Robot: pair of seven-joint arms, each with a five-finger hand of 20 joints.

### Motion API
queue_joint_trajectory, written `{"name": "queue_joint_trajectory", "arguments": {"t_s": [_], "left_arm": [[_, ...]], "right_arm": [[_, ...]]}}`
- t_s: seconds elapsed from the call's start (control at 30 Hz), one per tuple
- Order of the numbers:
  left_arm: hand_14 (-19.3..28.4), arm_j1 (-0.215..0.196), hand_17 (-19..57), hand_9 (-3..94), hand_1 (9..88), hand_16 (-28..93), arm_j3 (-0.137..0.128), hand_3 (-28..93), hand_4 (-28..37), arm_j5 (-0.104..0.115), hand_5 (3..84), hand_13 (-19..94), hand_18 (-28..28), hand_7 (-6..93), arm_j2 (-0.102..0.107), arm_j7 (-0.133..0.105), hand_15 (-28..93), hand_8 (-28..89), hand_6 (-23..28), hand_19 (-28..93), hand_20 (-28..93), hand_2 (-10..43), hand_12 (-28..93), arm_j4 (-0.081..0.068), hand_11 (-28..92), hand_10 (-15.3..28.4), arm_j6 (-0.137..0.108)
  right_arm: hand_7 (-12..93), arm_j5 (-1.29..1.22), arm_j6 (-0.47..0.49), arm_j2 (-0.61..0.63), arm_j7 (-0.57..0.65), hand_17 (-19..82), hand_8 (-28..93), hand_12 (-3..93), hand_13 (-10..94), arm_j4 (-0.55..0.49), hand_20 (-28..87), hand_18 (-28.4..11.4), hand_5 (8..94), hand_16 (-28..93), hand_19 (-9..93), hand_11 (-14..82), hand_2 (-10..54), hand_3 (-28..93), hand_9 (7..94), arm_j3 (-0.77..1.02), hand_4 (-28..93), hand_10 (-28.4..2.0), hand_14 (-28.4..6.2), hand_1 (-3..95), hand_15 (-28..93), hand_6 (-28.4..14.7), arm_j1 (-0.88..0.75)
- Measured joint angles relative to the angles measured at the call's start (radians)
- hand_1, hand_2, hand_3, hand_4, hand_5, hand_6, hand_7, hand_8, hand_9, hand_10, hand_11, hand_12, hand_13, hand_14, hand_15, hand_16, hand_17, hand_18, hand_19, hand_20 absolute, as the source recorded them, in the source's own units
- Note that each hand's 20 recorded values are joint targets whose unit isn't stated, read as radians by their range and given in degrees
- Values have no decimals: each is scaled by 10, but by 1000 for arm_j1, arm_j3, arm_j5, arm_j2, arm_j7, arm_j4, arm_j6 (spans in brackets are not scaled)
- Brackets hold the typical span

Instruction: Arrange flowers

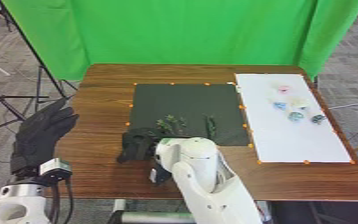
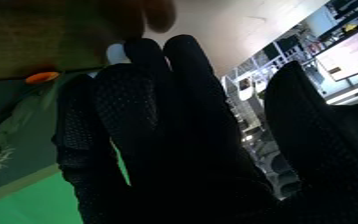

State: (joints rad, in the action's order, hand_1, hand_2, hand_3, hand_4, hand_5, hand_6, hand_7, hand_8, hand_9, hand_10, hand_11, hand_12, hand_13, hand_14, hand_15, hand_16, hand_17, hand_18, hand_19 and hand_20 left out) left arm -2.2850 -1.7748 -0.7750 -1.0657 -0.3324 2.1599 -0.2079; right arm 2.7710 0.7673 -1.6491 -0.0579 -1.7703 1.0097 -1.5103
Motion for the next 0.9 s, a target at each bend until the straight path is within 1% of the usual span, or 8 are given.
{"name": "queue_joint_trajectory", "arguments": {"t_s": [0.07, 0.43, 0.53, 0.73, 0.9], "left_arm": [[281, 0, -89, 356, 239, -163, 1, 804, -210, 0, 416, 234, 239, 116, 0, -1, 617, -90, 110, 622, -24, 71, 73, 0, 322, 210, 0], [281, 5, -89, 356, 239, -163, 10, 804, -210, 3, 416, 235, 239, 116, 3, -5, 618, -90, 110, 622, -24, 71, 73, -2, 322, 209, -1], [281, 6, -89, 356, 241, -163, 11, 803, -210, 4, 416, 235, 238, 116, 5, -6, 619, -90, 111, 622, -24, 72, 73, -2, 323, 210, -1], [280, 12, -89, 357, 240, -163, 15, 806, -209, 5, 416, 235, 238, 116, 6, -6, 619, -90, 110, 622, -24, 72, 73, -5, 322, 210, -1], [281, 9, -89, 356, 241, -163, 13, 804, -211, 6, 416, 236, 238, 116, 6, -7, 619, -90, 110, 622, -24, 73, 73, -5, 322, 210, -2]], "right_arm": [[131, 0, -7, 3, 3, 363, -104, 140, 667, 5, 120, -257, 675, 196, 932, 124, 129, 813, 616, -1, -216, -189, -130, 194, 745, -82, 6], [128, 24, -38, 8, 11, 359, -102, 139, 662, 22, 112, -256, 671, 195, 932, 119, 129, 816, 603, -10, -216, -189, -130, 190, 742, -86, 22], [129, 23, -42, 8, 16, 355, -102, 139, 657, 28, 107, -254, 671, 194, 931, 117, 129, 817, 598, -12, -217, -187, -133, 189, 739, -86, 29], [131, 36, -61, 6, 9, 345, -102, 138, 638, 39, 91, -250, 670, 185, 921, 114, 129, 821, 583, -10, -218, -187, -148, 187, 714, -86, 33], [143, 36, -89, 6, 8, 343, -100, 141, 638, 41, 88, -252, 667, 184, 923, 121, 130, 822, 590, -6, -217, -189, -149, 186, 715, -78, 33]]}}
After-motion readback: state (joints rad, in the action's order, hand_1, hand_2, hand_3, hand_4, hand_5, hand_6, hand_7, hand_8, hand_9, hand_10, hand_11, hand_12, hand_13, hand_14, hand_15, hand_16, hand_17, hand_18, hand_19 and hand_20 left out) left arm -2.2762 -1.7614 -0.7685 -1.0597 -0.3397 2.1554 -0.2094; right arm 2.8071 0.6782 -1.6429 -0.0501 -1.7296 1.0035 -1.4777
